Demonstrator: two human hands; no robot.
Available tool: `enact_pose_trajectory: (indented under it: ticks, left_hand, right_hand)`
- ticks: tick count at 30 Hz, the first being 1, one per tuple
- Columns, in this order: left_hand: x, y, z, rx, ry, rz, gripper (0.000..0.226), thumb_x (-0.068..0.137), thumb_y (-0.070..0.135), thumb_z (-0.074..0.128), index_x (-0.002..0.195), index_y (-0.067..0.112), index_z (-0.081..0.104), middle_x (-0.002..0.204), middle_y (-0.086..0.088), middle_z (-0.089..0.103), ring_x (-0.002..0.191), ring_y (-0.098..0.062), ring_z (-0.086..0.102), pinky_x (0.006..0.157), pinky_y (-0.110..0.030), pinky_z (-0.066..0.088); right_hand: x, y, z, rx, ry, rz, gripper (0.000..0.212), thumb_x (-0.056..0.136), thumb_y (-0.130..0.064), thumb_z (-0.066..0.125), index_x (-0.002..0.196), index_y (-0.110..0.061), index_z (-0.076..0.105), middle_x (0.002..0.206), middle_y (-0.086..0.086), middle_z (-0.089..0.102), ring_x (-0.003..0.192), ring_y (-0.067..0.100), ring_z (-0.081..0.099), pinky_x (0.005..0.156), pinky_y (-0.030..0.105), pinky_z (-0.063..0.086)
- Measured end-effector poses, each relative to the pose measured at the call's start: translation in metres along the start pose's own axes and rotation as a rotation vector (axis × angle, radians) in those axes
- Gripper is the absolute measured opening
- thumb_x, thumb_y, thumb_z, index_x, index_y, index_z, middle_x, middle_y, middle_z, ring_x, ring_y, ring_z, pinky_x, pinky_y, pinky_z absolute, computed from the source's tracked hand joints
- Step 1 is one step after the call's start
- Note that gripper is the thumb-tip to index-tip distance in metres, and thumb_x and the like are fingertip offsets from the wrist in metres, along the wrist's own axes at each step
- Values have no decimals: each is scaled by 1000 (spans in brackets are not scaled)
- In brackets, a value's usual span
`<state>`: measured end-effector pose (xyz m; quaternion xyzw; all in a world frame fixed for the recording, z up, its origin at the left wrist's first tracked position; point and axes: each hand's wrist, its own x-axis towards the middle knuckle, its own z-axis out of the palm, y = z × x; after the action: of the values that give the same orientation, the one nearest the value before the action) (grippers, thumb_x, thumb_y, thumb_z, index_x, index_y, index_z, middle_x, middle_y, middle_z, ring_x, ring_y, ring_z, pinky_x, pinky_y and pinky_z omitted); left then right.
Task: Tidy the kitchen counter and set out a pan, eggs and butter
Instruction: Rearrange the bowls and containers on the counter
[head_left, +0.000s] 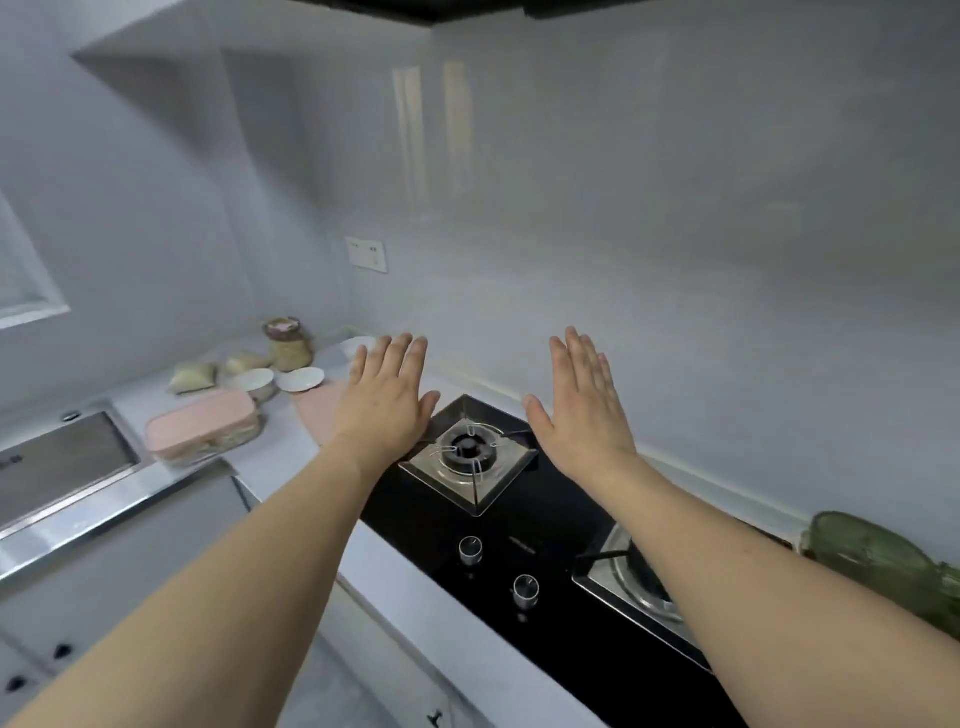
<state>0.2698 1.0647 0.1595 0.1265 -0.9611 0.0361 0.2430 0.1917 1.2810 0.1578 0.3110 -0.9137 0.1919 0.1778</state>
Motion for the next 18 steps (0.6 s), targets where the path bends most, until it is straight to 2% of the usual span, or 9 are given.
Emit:
enact_pose_trajectory:
  ticks: [8,18]
  left_hand:
    - [-35,-120,-8,100,-18,-120,64,97,42,45,150,12,26,155,-8,29,145,-29,19,120,-46,10]
    - [-45,-203,41,35,-99,-268,68,96,41,48,153,14,21,156,-8,27,145,-31,19,119,-48,11]
  right_hand:
    - [26,-102,56,96,-74,-120,70,101,-43,33,154,-13,-1,161,5,-11,148,16,-13,120,33,-7]
    - [69,-155,132,128,-222,-219,67,101,-39,33,154,-12,2,162,6,-6,148,16,-10,120,33,-8]
